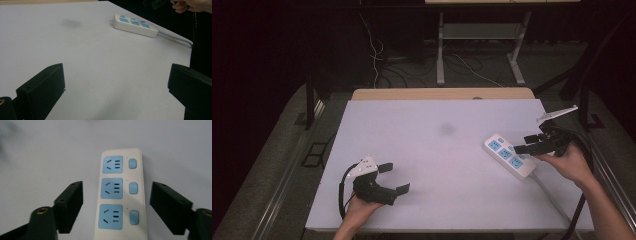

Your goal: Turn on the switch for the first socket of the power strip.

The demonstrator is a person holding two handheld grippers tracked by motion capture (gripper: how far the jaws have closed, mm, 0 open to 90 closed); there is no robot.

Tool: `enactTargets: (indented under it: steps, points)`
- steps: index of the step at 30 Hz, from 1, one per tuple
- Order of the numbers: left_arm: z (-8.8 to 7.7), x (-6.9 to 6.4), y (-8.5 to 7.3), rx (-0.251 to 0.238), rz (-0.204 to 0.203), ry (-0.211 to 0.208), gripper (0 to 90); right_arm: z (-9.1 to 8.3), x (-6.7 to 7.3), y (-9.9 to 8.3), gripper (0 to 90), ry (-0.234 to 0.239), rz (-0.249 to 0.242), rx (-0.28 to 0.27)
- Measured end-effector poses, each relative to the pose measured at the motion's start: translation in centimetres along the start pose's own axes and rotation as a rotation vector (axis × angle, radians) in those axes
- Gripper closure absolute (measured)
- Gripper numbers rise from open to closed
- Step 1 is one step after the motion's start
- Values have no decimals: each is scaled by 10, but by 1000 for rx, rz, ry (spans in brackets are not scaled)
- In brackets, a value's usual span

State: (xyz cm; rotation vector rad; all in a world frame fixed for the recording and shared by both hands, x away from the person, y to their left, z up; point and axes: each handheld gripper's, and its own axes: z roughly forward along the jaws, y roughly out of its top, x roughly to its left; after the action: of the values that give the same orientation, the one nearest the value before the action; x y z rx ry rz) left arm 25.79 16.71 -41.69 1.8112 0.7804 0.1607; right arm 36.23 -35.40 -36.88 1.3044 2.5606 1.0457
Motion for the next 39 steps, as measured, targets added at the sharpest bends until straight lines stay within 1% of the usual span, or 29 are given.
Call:
enactTargets:
  steps: [1, 2, 3, 4, 5, 7, 8, 9, 11, 18, 20, 21, 26, 27, 30, 33, 39]
  points:
    - [0, 0, 0, 0, 0, 0, 0, 0, 0, 0, 332, 0, 0, 0]
    - [0, 0, 0, 2, 2, 1, 0, 1, 0, 0, 362, -1, 1, 3]
    - [0, 0, 0, 2, 2, 0, 0, 2, -2, 0, 425, -6, 1, 7]
    - [0, 0, 0, 2, 3, 0, 0, 3, -3, 0, 455, -9, 4, 8]
    - [0, 0, 0, 1, 2, 0, 0, 3, -3, 0, 455, -9, 4, 8]
    - [0, 0, 0, 2, 3, 1, 0, 4, -5, 0, 531, -15, 6, 8]
    - [0, 0, 0, 3, 3, 1, 0, 5, -7, -1, 605, -18, 8, 12]
    - [0, 0, 0, 3, 3, 2, 0, 5, -7, -1, 605, -18, 8, 12]
    - [0, 1, 0, 1, 3, 1, 0, 6, -9, -2, 661, -21, 11, 16]
    - [0, 0, 0, 4, 5, 2, 0, 7, -15, -6, 895, -5, 24, 31]
    - [1, 1, 0, 5, 4, 3, 0, 9, -16, -8, 896, 2, 27, 41]
    - [1, 1, -1, 5, 3, 3, 0, 10, -16, -9, 897, -4, 24, 49]
    - [1, 1, -1, 6, 5, 3, 0, 16, -18, -14, 897, 3, 32, 71]
    - [1, 1, -1, 6, 4, 3, 0, 18, -18, -15, 897, -2, 36, 81]
    - [1, 1, -1, 8, 4, 4, 0, 19, -19, -17, 897, -7, 33, 84]
    - [2, 1, -1, 11, 4, 2, 0, 21, -21, -21, 897, -12, 47, 96]
    - [2, 1, -1, 12, 2, 3, 0, 22, -25, -25, 897, -20, 54, 97]
